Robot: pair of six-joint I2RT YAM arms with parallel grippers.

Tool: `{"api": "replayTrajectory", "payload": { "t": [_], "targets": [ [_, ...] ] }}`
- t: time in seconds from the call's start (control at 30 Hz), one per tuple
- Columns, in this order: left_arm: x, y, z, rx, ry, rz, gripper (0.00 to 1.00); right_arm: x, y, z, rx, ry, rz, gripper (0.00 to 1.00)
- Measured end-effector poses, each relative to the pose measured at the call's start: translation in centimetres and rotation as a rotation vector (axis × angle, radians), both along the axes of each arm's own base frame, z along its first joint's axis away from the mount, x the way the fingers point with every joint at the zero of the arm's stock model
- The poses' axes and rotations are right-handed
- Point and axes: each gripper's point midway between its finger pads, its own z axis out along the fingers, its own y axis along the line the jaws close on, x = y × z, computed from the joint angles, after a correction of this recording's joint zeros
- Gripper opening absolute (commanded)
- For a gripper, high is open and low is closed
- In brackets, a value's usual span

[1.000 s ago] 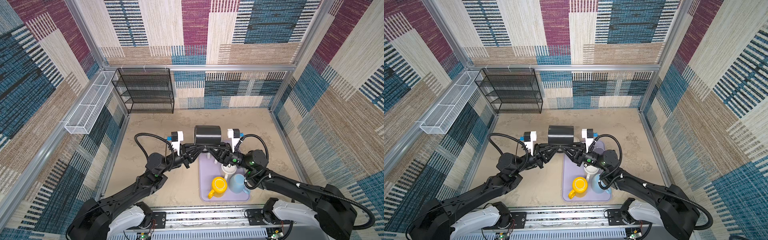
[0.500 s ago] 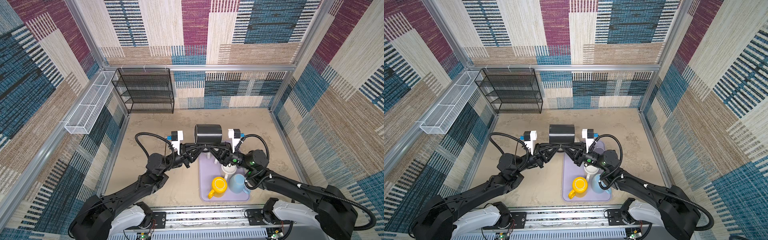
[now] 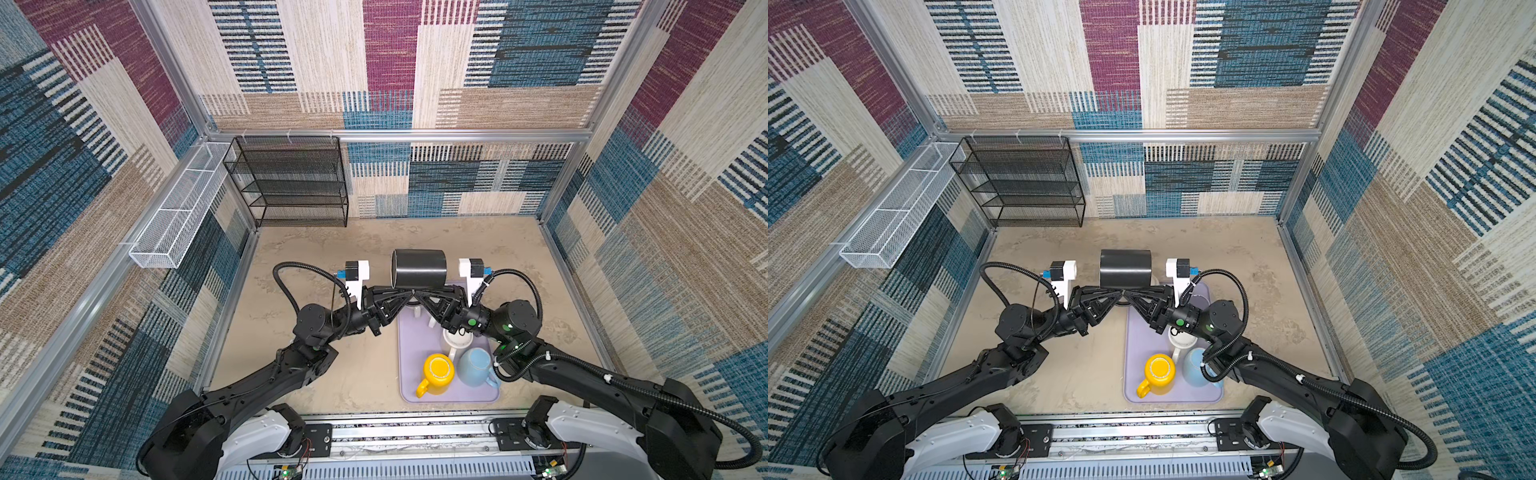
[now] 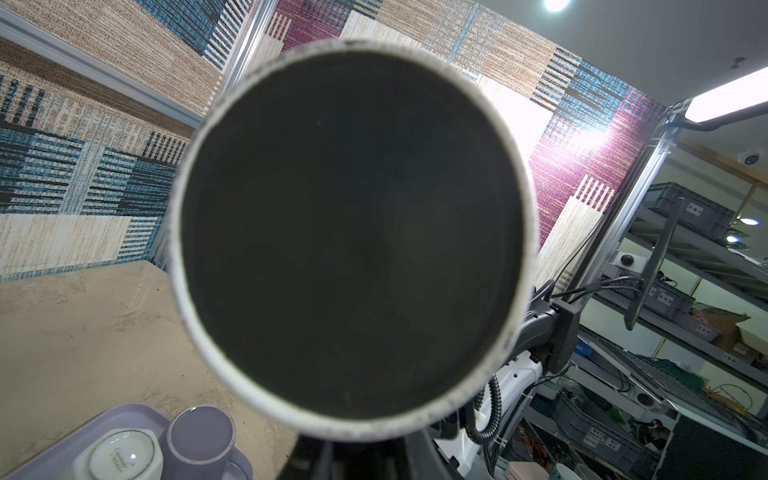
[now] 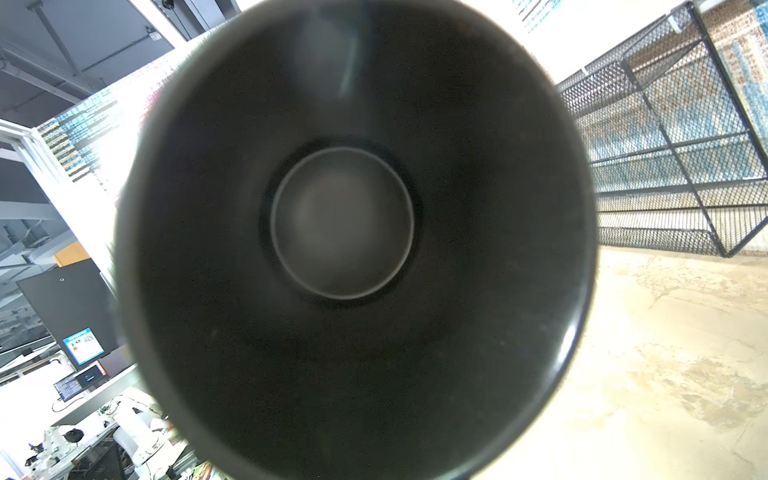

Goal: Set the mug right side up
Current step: 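Grasp the black mug with the right gripper beside the left gripper, then open the left gripper and pull the black mug away with the right gripper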

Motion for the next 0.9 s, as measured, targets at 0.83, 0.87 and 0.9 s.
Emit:
{"api": "replayTrajectory", "payload": {
  "t": [0.83, 0.87, 0.9],
  "targets": [
    [-0.1, 0.2, -2.8, 0.220, 0.061, 0.044, 0.52, 0.8, -2.5, -1.9, -0.123, 0.138, -0.150, 0.00],
    [0.0, 0.3, -3.1, 0.233, 0.070, 0.051, 0.52, 1.0, -2.5, -2.2, -0.138, 0.147, -0.162, 0.00],
    [-0.1, 0.4, -3.3, 0.249, 0.070, 0.058, 0.52, 1.2, -2.6, -2.5, -0.155, 0.158, -0.179, 0.00]
  ]
}}
